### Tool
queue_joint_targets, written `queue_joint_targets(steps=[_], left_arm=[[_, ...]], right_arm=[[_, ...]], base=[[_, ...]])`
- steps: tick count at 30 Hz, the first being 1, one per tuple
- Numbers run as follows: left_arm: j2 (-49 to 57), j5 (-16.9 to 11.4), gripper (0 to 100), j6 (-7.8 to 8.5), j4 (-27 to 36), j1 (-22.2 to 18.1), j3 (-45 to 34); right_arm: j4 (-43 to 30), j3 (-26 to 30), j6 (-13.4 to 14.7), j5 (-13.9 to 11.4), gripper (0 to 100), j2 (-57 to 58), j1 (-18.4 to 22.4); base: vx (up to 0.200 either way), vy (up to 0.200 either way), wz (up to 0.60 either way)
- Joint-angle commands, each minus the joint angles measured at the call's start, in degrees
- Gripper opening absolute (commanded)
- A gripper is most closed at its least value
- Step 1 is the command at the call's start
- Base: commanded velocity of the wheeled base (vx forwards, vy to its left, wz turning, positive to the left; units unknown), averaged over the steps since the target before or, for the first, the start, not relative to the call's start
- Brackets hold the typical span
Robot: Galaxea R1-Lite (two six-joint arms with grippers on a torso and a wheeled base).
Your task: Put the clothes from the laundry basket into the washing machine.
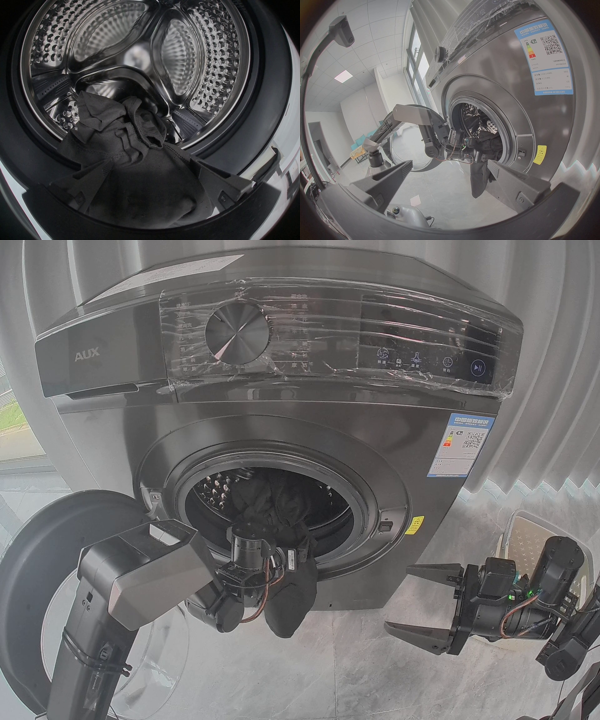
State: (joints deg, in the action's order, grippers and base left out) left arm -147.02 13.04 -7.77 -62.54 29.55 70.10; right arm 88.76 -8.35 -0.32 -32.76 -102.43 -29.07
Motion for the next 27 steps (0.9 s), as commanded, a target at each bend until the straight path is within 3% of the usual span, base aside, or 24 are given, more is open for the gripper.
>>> queue_joint_targets(steps=[1, 3, 4, 18, 27], left_arm=[[-1.4, 0.0, 100, -0.14, 0.1, -0.2, 0.3], [-1.8, 0.0, 100, -0.14, 0.0, -0.2, 0.6], [-1.9, 0.0, 0, -0.14, 0.0, -0.2, 0.6], [-1.7, -0.1, 0, 0.03, -0.2, -0.3, 1.7], [3.0, 0.8, 0, -0.32, -1.5, -1.2, 10.6]], right_arm=[[0.0, 0.0, 0.1, 0.0, 100, -0.1, 0.0], [0.0, 0.0, 0.1, 0.0, 100, -0.1, -0.3], [0.0, 0.0, 0.1, 0.0, 100, -0.1, -0.4], [0.1, -0.1, 0.2, 0.0, 100, 0.0, -0.8], [0.1, -0.2, 0.2, 0.0, 100, 0.1, -0.8]], base=[[0.000, 0.000, 0.00], [0.000, 0.000, 0.00], [0.000, 0.000, 0.00], [0.000, 0.000, 0.00], [0.000, 0.000, 0.00]])
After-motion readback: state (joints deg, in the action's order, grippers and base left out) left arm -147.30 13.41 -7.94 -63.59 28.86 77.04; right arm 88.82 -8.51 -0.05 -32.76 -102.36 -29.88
